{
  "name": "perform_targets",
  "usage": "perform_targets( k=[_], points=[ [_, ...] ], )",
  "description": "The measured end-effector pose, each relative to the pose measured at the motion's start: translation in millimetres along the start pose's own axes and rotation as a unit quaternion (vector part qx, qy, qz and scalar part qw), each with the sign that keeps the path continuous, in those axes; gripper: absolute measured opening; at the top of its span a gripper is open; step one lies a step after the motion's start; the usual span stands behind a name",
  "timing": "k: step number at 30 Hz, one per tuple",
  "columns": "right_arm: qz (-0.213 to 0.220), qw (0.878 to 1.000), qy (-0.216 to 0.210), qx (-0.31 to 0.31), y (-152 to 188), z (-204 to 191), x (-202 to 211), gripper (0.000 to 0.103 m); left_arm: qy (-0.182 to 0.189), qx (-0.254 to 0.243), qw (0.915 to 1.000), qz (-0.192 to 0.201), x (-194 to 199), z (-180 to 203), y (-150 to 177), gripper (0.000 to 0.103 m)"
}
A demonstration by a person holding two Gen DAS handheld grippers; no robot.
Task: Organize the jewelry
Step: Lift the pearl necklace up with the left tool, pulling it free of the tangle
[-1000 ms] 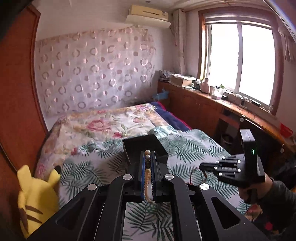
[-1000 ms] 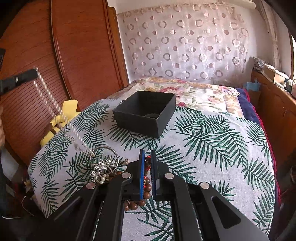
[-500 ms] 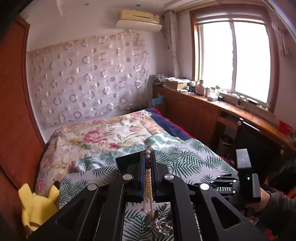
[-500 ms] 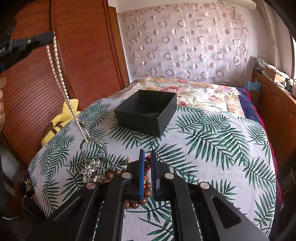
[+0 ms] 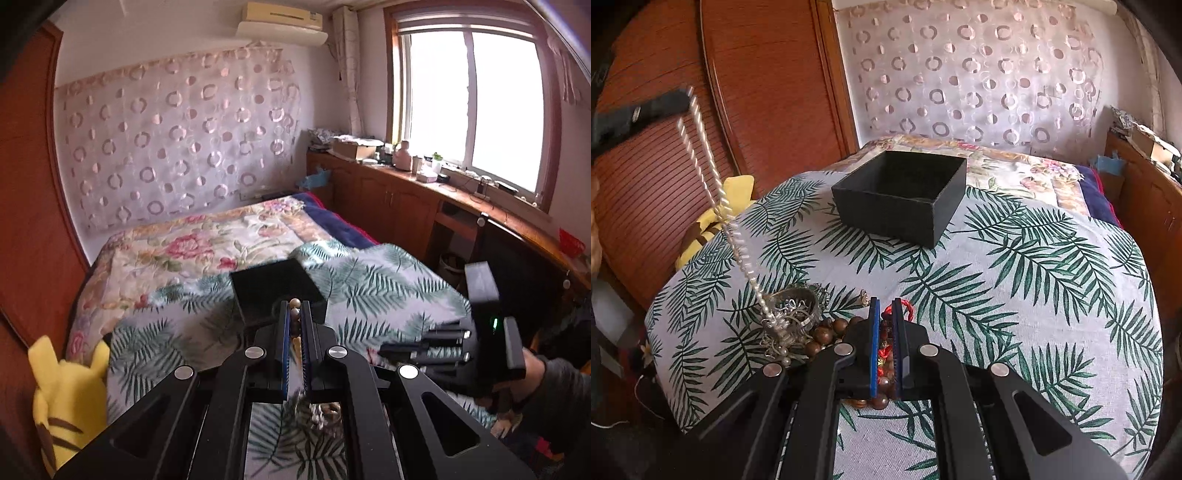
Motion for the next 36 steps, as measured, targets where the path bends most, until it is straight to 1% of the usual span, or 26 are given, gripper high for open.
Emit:
perform_targets(
  k=[3, 8, 11, 16, 21, 24, 32, 36],
  points=[
    [-0.001, 1.0, 0.001, 0.001, 0, 1, -1, 0.007, -0.001, 0.006, 0.9999, -0.011, 2, 1, 23, 0.004],
    [-0.003, 1.0, 0.002, 0.0, 1, 1, -3, 0.007, -0.007, 0.014, 0.9996, -0.022, 7, 0, 43, 0.004],
    [-0.004, 1.0, 0.002, 0.002, 1, 0, -3, 0.007, -0.005, 0.018, 0.9997, -0.019, 13, 0, 47, 0.004],
    [-0.004, 1.0, 0.003, 0.002, 0, -1, -4, 0.007, -0.001, 0.015, 0.9999, 0.003, 34, 3, 43, 0.004],
    [-0.004, 1.0, 0.003, 0.002, 0, -1, -4, 0.007, -0.02, 0.0, 0.9997, 0.013, 47, 7, 39, 0.004],
    [-0.004, 1.0, 0.003, 0.001, 1, -1, -4, 0.007, -0.04, -0.005, 0.9992, 0.004, 45, 3, 46, 0.004],
    [-0.011, 1.0, 0.007, -0.002, 5, 3, -9, 0.007, -0.062, 0.027, 0.9971, -0.035, 33, -24, 76, 0.004],
    [-0.014, 1.0, 0.008, -0.002, 7, 3, -11, 0.007, -0.09, 0.029, 0.994, -0.053, 28, -34, 90, 0.004]
  ],
)
Point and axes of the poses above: each gripper's, at about its wrist camera, not at the fingertips, and x roughly against the way its jaws point, z to its right, y to its underside, the point moved 2 cm from there along -x, roughly the way its jaws point, and after that the axes turned 4 degrees about -x, right-handed, at the moved point
